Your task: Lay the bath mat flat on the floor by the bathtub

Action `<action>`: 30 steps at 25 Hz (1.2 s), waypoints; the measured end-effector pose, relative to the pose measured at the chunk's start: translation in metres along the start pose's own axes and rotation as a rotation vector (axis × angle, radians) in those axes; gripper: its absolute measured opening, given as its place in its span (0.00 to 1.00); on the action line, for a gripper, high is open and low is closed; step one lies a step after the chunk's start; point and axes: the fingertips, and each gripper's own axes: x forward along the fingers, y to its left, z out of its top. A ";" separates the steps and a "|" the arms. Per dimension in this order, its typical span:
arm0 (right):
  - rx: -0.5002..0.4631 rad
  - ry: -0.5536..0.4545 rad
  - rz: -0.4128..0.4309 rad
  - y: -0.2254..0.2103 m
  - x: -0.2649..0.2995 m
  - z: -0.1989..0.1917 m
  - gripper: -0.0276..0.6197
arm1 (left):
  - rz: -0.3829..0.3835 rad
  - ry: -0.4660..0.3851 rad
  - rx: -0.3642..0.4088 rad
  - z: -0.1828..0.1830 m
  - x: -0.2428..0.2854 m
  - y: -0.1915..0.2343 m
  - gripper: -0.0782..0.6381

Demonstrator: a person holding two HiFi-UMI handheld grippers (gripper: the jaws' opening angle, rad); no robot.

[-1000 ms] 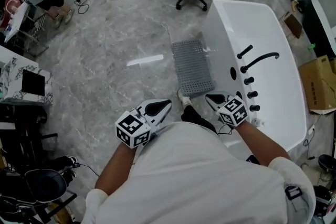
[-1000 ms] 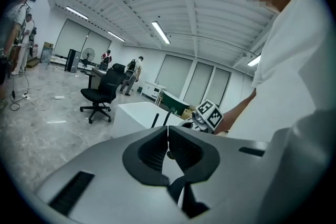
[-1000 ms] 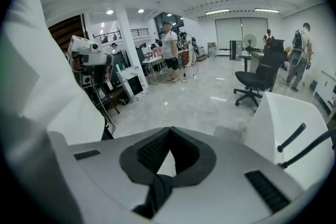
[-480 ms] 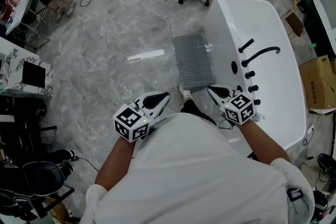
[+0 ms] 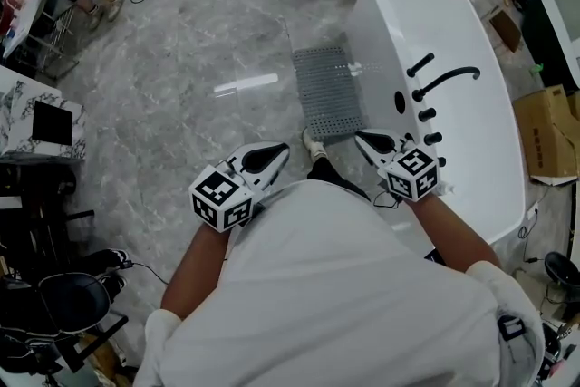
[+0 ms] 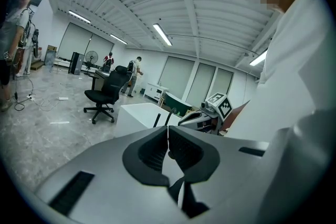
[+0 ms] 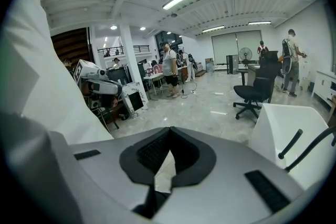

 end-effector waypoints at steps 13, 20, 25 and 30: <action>-0.008 -0.007 0.010 -0.007 0.002 0.004 0.06 | -0.001 0.007 -0.029 -0.002 0.012 0.006 0.13; -0.014 -0.007 0.008 -0.010 -0.001 0.006 0.05 | -0.005 0.015 -0.031 -0.002 0.018 0.004 0.13; -0.018 -0.004 0.015 -0.011 -0.003 0.005 0.05 | -0.009 0.019 -0.029 -0.002 0.022 0.002 0.13; -0.024 0.003 0.019 -0.015 -0.005 0.003 0.05 | 0.004 0.017 -0.032 -0.001 0.023 0.001 0.13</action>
